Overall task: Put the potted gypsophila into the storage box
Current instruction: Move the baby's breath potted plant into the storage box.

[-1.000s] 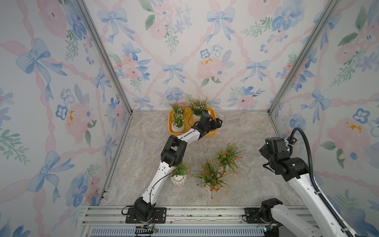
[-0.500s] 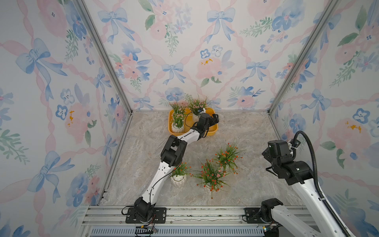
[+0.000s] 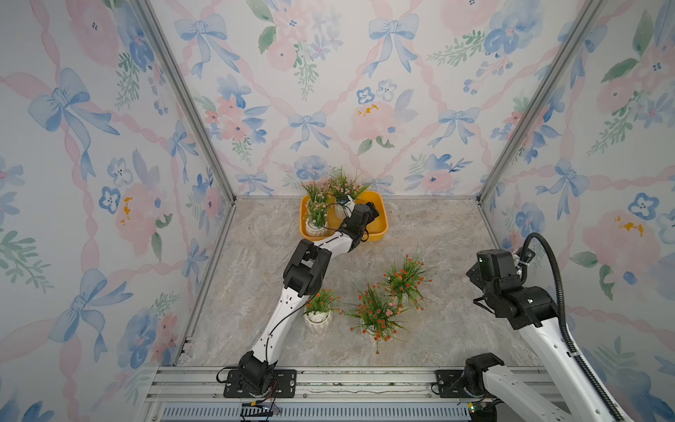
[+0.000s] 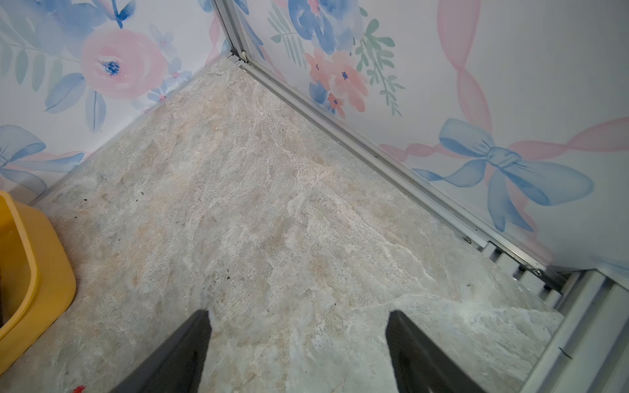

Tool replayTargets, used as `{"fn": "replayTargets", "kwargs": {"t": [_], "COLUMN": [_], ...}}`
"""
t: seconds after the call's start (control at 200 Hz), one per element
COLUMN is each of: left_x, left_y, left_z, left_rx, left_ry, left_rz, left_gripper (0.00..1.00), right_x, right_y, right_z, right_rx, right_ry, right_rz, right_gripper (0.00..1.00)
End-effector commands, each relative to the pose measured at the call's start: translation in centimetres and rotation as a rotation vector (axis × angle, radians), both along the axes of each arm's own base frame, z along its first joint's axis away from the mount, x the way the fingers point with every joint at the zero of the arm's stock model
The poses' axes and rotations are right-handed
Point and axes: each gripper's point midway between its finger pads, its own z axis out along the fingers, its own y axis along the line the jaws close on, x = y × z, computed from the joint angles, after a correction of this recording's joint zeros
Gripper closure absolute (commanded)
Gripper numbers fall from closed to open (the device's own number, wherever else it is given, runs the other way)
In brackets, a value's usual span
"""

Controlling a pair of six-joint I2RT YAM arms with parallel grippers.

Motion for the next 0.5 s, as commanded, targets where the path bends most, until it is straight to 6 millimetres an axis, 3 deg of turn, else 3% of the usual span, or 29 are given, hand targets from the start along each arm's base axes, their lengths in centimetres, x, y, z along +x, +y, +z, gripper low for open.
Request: {"fn": "replayTargets", "kwargs": {"t": [0.0,0.32,0.495], "left_x": [0.5,-1.3,-2.3], "left_y": [3.4,4.8,0.9], "left_z": [1.4,3.9,5.4], "left_rx": [0.031,0.08,0.028], "left_ry": [-0.007,-0.03,-0.04], "left_rz": [0.104,0.096,-0.139], "left_gripper": [0.02,0.02,0.02], "right_x": [-0.3,0.5,1.6], "right_y": [-0.4,0.3,1.3], "right_z": [-0.8,-1.6,-2.2], "right_rx": [-0.008,0.018,0.019], "right_ry": [0.041,0.037,0.047], "right_rz": [-0.027,-0.019,0.013], "right_gripper": [0.16,0.15,0.14]}}
